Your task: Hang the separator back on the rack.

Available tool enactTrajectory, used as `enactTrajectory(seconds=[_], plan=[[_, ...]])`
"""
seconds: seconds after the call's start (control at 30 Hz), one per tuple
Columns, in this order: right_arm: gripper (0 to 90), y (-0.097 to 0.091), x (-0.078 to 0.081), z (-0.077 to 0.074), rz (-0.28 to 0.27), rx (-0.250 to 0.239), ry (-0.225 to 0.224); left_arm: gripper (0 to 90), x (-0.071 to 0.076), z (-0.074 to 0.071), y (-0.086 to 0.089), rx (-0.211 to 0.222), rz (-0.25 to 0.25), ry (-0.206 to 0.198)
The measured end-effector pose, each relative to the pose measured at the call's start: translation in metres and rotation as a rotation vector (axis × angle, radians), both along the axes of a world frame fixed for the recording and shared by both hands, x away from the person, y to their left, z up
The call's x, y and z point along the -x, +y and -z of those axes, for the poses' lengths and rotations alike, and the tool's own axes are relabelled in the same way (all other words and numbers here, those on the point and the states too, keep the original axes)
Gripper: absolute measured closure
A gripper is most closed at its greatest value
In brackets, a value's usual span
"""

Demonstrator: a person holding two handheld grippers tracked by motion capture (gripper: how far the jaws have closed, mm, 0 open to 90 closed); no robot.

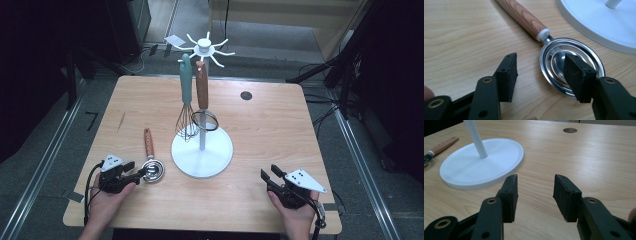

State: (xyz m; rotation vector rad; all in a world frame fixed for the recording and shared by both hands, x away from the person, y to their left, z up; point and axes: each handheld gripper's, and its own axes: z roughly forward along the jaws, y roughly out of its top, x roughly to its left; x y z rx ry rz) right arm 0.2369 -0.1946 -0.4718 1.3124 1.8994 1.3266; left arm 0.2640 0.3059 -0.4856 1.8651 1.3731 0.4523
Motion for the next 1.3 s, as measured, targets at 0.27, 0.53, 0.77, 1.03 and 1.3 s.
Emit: enactTrajectory(seconds=[0.27,0.53,0.77,1.03,1.3], plan=[[56.7,0.011,-0.005,0.008,-0.032,-0.001,0.022,64.7,-0.004,0.003,-0.004,0.012,0.063,0.019],[57.0,0.017,-0.004,0.010,-0.054,-0.002,0.026,71.8,0.001,0.002,-0.003,0.039,0.073,0.042],[57.0,0.023,-0.003,0.009,-0.072,-0.002,0.026,72.3,0.017,0.002,-0.006,0.034,0.076,0.050],[57.0,0.029,-0.003,0.010,-0.093,0.003,0.031,64.1,0.034,0.000,-0.017,0.014,0.143,0.065],[57.0,0.033,-0.001,0.010,-0.111,0.004,0.025,53.3,0.031,0.002,-0.022,0.081,0.180,0.070]])
